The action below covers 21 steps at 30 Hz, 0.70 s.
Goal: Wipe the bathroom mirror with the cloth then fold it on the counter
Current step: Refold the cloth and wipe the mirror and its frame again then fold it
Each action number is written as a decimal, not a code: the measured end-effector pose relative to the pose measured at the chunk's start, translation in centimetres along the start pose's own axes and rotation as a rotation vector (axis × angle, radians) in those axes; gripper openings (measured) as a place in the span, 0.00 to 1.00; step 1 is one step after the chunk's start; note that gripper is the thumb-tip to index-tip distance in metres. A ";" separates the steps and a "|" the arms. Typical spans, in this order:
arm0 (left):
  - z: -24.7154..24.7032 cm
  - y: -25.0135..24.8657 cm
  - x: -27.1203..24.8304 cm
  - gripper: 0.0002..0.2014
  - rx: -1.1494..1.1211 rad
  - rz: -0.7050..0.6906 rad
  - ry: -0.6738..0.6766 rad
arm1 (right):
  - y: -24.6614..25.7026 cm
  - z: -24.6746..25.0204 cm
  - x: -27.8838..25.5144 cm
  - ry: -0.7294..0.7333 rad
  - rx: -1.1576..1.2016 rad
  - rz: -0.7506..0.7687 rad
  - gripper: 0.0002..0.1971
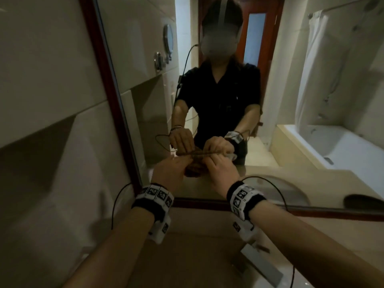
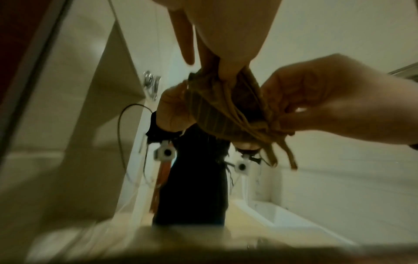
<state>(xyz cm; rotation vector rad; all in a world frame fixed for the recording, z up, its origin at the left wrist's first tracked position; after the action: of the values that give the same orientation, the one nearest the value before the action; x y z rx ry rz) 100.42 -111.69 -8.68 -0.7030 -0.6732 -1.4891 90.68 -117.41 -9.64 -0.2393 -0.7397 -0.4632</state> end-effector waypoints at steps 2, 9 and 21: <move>-3.4 0.0 -4.5 0.15 -0.040 0.168 0.383 | 0.5 -3.6 -4.4 0.295 0.072 -0.146 0.16; -8.5 -1.5 -25.4 0.28 -0.147 0.711 0.835 | 7.7 -9.5 -21.6 0.831 0.373 -0.476 0.05; -10.5 -4.7 -40.7 0.06 -0.487 1.440 0.834 | 9.4 -9.2 -33.6 0.788 0.621 -1.001 0.04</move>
<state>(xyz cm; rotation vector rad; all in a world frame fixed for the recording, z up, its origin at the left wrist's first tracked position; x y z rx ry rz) 96.16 -93.57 -46.65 -0.5901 0.7856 -0.4142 79.01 -101.88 -40.01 0.9066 -0.1374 -1.1465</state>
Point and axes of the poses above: each hand's wrist, its own x-axis towards the middle knuckle, its own z-axis out of the back of the hand, y = z × x, the point moved 10 cm from there along x, towards the middle knuckle, and after that the axes turned 5 degrees about -y, right-handed, at the moved point
